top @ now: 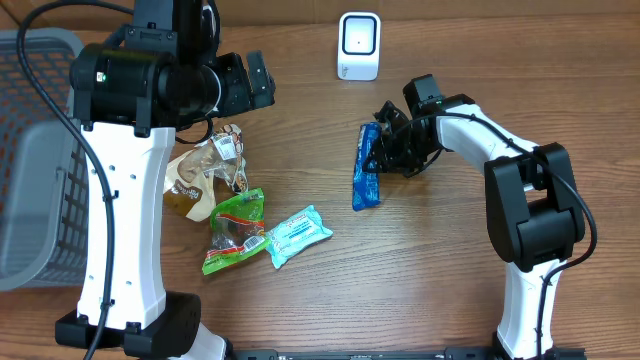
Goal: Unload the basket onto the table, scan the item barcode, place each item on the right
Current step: 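Carry the blue bag to the white scanner and hold it over the window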
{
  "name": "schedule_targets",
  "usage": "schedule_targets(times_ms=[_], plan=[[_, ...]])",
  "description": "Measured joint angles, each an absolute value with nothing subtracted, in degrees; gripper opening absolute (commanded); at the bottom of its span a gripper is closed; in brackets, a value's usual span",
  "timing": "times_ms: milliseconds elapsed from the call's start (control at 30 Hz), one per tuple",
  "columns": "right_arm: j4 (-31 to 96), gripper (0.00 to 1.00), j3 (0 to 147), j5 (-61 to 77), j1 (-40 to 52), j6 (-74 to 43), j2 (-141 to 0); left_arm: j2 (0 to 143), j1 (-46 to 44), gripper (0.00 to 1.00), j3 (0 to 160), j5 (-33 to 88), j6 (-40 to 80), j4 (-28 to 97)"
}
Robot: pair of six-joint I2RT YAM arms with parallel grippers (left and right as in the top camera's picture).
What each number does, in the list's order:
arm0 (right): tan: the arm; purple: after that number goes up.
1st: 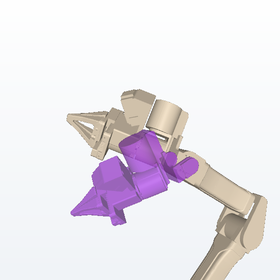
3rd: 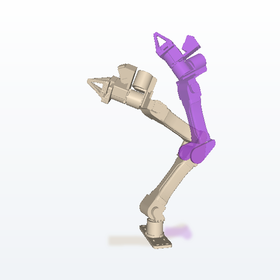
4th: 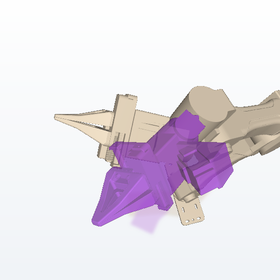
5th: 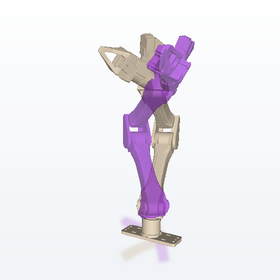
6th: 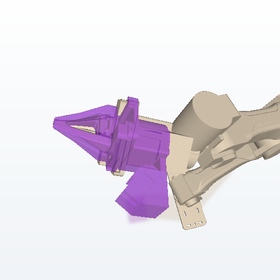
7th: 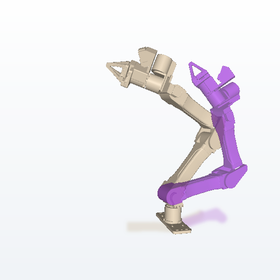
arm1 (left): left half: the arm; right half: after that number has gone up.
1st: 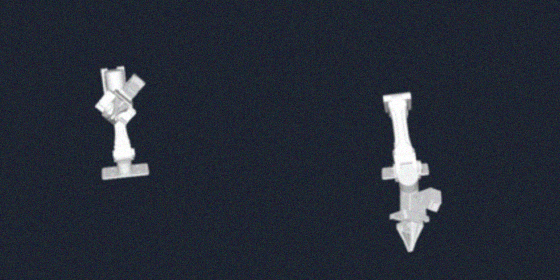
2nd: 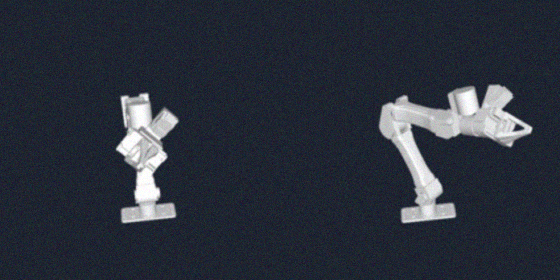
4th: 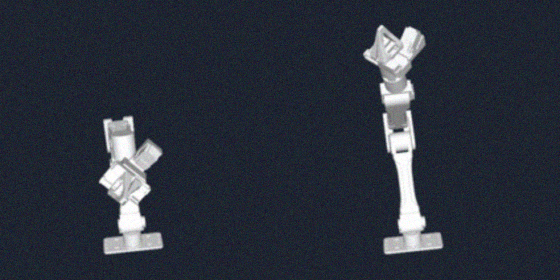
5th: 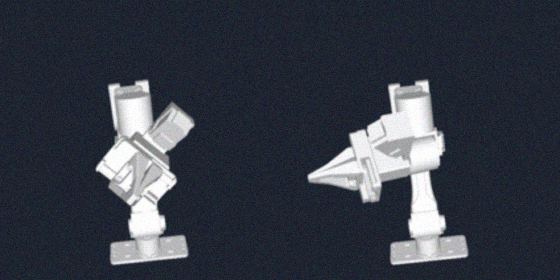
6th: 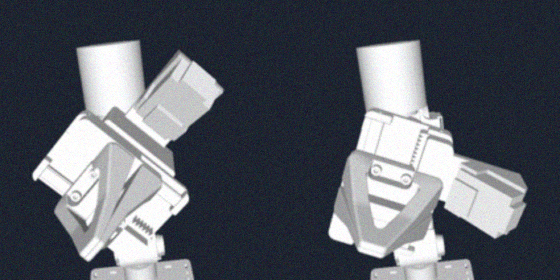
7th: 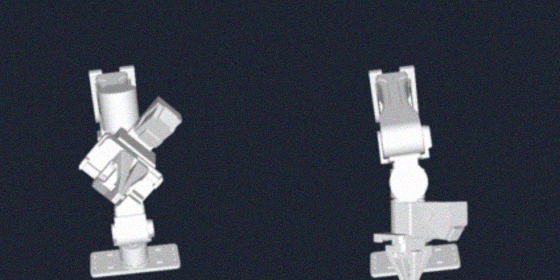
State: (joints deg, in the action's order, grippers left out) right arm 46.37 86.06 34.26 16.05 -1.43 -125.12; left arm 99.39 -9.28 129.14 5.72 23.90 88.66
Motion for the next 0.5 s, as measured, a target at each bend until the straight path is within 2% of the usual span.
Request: schedule_targets(times_ms=[33, 100, 200, 267, 367, 467, 500], plan=[[46.5, 0.04, 86.1, 34.2, 15.9, -1.7, -125.1, 99.4, -9.3, 1.0, 129.1, 5.7, 23.9, 88.7], [48.8, 0.04, 86.7, 34.3, 15.4, -2.8, -125.1, 99.4, -9.3, 1.0, 129.1, 5.7, 23.9, 88.7], [56.2, 0.04, 91.3, 26.7, 15.6, -3.0, -124.9, 99.4, -9.3, 1.0, 129.1, 5.7, 23.9, 88.6], [60.7, 0.04, 97.1, 11.1, 17.1, -3.4, -122.8, 99.4, -9.3, 1.0, 129.1, 5.7, 23.9, 88.6], [60.5, 0.04, 100.1, -1.9, 20.2, -3.8, -121.2, 99.4, -9.3, 0.99, 129.1, 5.7, 23.9, 88.6], [55.0, 0.04, 100.6, -18.3, 25.1, -3.3, -120.8, 99.4, -9.3, 1.0, 129.1, 5.7, 23.9, 88.6], [49.3, 0.04, 100.6, -25.8, 26.9, -0.6, -120.8, 99.4, -9.3, 1.0, 129.1, 5.7, 23.9, 88.6]])
